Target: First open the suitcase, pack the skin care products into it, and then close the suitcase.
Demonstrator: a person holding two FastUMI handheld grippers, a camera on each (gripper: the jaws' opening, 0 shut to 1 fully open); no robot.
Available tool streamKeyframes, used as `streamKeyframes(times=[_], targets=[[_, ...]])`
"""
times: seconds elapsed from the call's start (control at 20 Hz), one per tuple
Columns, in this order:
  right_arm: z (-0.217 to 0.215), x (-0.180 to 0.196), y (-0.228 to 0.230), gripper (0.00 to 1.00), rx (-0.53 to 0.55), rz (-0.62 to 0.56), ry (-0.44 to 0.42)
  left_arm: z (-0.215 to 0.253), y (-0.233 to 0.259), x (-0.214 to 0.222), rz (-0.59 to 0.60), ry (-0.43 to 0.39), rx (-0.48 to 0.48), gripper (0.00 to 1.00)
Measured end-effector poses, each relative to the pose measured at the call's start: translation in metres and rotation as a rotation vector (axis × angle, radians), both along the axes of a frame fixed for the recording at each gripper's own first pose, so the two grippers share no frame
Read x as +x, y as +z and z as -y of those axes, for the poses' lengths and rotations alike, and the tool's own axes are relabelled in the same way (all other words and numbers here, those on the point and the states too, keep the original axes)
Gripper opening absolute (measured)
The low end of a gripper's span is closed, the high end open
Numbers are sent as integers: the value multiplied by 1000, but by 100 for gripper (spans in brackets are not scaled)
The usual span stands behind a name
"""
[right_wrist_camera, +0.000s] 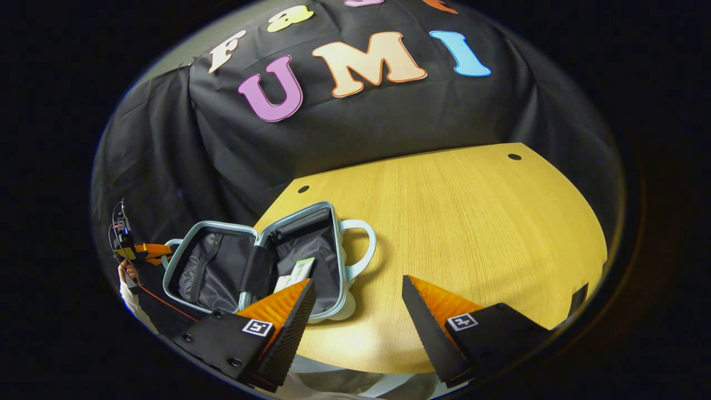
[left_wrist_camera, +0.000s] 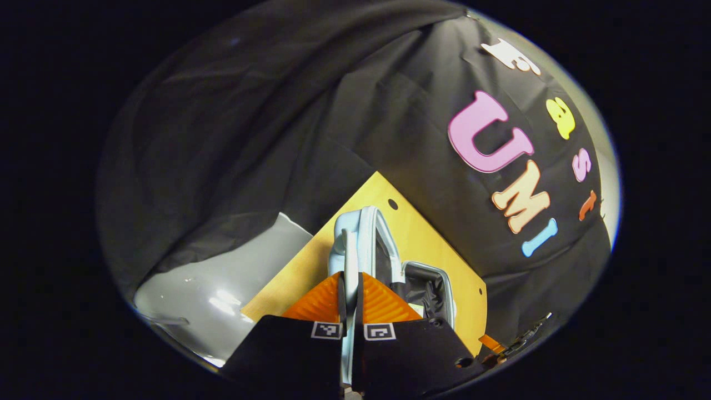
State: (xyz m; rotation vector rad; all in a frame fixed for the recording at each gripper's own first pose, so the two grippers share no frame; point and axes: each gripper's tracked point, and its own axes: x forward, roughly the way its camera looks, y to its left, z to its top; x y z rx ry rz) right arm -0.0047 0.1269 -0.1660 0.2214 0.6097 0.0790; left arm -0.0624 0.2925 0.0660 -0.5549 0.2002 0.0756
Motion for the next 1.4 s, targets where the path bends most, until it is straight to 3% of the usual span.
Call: streamKeyframes(times=[0.7,1.0,1.4], targets=[[55,15,15,98,27,37,-2,144,83,22,-95,-45,238,0],[89,21,27,98,33,51,-9,249,92,58,-93,-222,314,0],[104,40,31,97,32,76,-26,362,45,113,-200,-454,326,1]])
